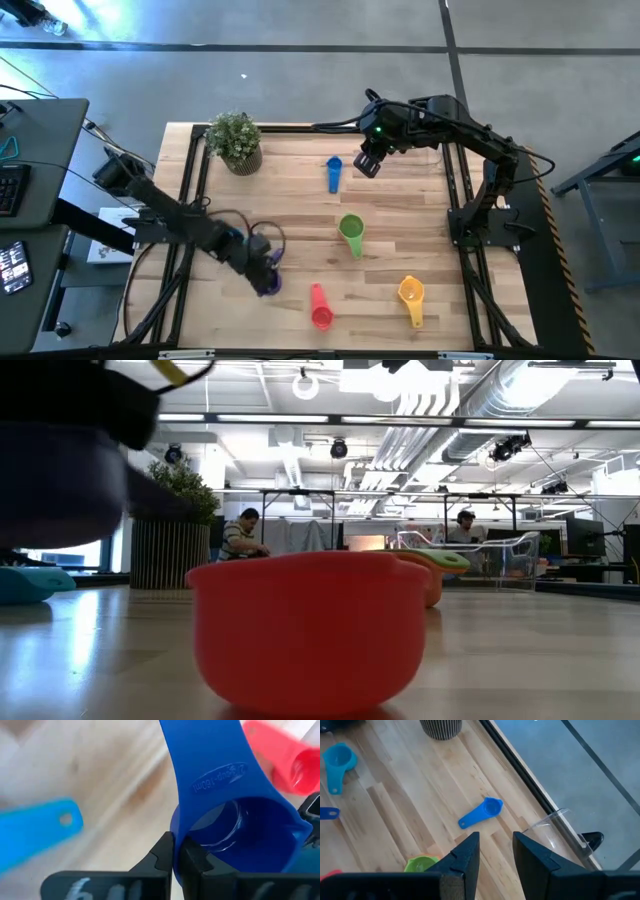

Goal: Nest measuring cups in basket
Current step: Stack the dark blue measuring cup on top of the green measuring cup

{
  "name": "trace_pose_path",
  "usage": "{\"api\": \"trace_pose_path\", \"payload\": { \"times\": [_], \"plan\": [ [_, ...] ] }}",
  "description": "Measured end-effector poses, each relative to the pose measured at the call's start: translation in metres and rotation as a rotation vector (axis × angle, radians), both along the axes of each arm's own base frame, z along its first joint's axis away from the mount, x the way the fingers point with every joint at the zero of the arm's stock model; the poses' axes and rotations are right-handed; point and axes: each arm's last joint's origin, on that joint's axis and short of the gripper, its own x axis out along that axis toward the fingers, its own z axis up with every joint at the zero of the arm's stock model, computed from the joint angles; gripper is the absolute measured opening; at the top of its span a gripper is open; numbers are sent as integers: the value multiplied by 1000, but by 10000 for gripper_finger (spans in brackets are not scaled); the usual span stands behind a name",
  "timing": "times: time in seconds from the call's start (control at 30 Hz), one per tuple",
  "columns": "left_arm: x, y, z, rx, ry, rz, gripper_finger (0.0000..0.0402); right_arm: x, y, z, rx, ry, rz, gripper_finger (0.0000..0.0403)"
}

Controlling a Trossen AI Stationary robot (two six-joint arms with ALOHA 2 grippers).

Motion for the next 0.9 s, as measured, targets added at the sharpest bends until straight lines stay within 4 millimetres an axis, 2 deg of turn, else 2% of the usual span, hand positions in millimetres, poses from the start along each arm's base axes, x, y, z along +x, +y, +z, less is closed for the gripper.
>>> {"api": "trace_pose_path", "payload": {
  "times": [0.27,0.5,0.67,0.9],
  "plan": [
    [18,48,11,135,-100,-218,6,0,0,0,42,-39,-75,108],
    [36,84,40,299,-183,-430,8,0,0,0,94,-83,-166,108],
    [39,108,57,427,-180,-560,8,0,0,0,133,-116,-238,108],
    [42,129,59,577,-188,-770,9,0,0,0,190,-167,-346,108]
  ]
}}
